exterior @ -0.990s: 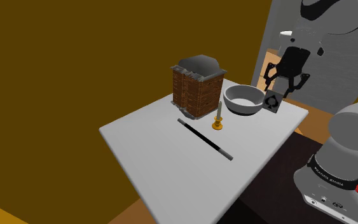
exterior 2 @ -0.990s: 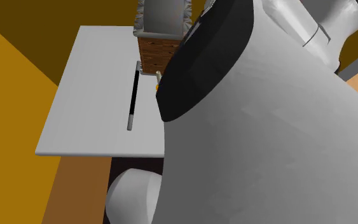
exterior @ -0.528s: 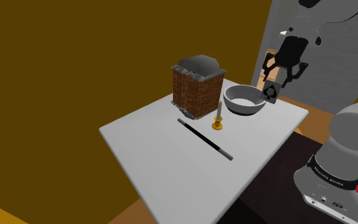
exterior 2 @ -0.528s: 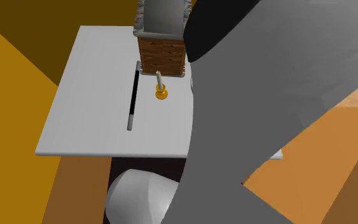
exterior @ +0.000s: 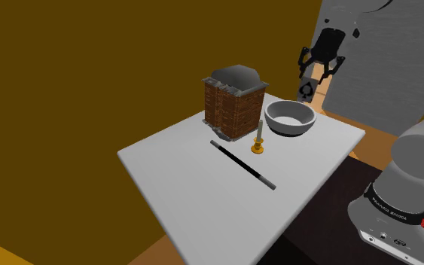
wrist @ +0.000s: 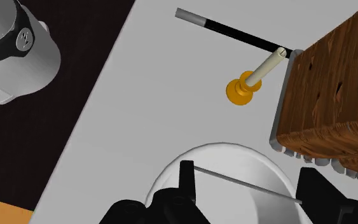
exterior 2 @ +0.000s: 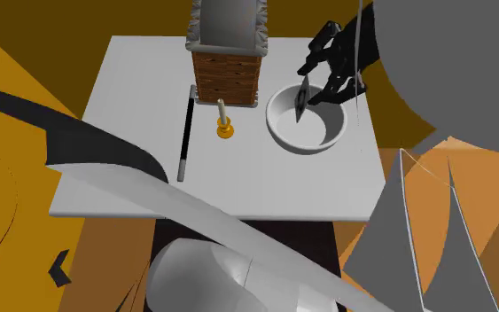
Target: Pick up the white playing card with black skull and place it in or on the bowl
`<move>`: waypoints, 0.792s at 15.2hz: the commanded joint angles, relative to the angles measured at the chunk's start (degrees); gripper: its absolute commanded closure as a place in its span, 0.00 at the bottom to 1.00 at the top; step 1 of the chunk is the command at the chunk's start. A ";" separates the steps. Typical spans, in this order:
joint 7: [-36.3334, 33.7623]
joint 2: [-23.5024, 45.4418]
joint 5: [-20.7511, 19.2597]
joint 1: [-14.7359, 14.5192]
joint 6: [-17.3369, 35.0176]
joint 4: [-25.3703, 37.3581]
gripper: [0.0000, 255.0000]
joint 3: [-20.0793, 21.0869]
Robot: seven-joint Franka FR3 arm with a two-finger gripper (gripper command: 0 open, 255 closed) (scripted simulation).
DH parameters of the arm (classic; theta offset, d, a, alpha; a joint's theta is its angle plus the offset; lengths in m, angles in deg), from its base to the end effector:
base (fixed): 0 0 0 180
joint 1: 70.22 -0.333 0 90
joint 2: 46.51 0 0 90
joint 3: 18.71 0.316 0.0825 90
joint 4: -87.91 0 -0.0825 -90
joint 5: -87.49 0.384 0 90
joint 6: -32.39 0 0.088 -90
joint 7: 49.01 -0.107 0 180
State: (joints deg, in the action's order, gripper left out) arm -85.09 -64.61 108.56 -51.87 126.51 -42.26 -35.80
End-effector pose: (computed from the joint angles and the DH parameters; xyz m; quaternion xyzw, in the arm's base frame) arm 0.3610 -0.2201 0.4657 -0.7633 0.5849 0.1643 0.2199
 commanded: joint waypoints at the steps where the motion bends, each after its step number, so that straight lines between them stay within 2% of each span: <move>1: 0.27 4.16 0.92 -0.53 -1.04 4.85 1.00 -0.42; 5: 1.37 13.38 2.92 -0.80 -4.22 16.13 1.00 -1.67; 12: 3.56 14.62 3.40 -0.78 0.39 12.20 1.00 -1.57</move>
State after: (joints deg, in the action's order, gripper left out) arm -81.84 -50.19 111.87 -52.61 126.15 -29.47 -37.41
